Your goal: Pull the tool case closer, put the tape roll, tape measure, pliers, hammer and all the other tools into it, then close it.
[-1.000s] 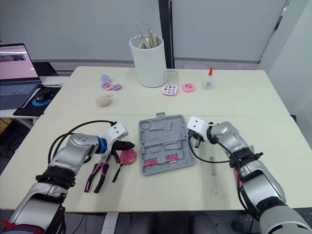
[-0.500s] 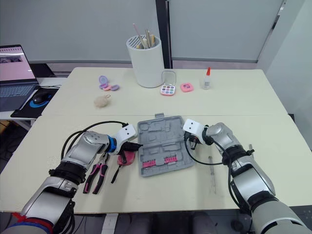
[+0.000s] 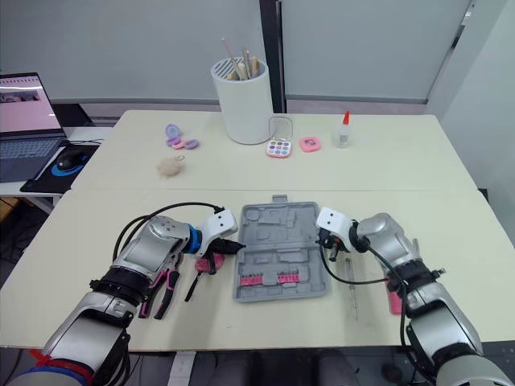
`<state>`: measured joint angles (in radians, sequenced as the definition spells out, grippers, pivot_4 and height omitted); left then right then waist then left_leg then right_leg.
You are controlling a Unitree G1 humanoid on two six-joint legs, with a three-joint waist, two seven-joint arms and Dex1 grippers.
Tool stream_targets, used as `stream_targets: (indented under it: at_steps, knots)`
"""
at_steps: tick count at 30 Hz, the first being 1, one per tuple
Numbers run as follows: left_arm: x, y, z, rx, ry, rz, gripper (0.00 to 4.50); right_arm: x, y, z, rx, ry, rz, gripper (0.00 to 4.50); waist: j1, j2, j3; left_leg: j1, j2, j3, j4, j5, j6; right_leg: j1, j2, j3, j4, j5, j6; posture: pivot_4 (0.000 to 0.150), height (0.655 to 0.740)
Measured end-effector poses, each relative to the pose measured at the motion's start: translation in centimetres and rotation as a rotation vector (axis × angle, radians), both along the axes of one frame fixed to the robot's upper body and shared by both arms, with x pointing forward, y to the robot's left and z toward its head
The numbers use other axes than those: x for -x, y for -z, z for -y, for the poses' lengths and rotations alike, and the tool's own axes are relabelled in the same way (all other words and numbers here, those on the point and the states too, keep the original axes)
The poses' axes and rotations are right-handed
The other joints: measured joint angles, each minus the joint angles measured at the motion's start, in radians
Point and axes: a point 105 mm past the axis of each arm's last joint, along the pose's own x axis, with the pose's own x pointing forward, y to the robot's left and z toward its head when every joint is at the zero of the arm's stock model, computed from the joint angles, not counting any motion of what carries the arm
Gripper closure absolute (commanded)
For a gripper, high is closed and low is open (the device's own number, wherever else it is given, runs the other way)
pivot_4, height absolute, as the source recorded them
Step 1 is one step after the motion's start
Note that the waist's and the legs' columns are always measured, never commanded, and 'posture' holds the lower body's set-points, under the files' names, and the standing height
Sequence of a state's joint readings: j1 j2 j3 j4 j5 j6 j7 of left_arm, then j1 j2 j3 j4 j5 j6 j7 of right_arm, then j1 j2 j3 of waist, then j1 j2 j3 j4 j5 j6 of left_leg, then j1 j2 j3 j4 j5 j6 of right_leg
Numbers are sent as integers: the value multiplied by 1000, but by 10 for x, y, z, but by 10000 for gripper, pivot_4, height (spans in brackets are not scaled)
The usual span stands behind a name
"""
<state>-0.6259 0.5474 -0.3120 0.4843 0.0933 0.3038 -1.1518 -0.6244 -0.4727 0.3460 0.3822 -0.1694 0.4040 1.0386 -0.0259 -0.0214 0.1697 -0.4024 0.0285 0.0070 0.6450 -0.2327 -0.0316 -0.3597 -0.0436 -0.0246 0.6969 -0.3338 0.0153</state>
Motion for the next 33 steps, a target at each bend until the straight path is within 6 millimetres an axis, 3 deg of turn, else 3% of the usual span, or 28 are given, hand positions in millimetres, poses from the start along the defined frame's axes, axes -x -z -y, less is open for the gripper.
stream_targets:
  at_steps: [21, 33]
  knots:
    - [67, 13, -5, -20, 71, -120, 45000, 70, 12, -3, -31, 27, -113, 44811, -3, 0, 0, 1, 1, 2, 0, 0, 0, -1, 6, 11, 0, 0, 0, 1500, 7366]
    - [85, 17, -7, -17, 70, -152, 45000, 85, 16, -6, 14, -36, -107, 44811, -4, 0, 0, 1, 2, 1, 0, 0, 1, -1, 7, 11, 0, 0, 0, 1500, 7366]
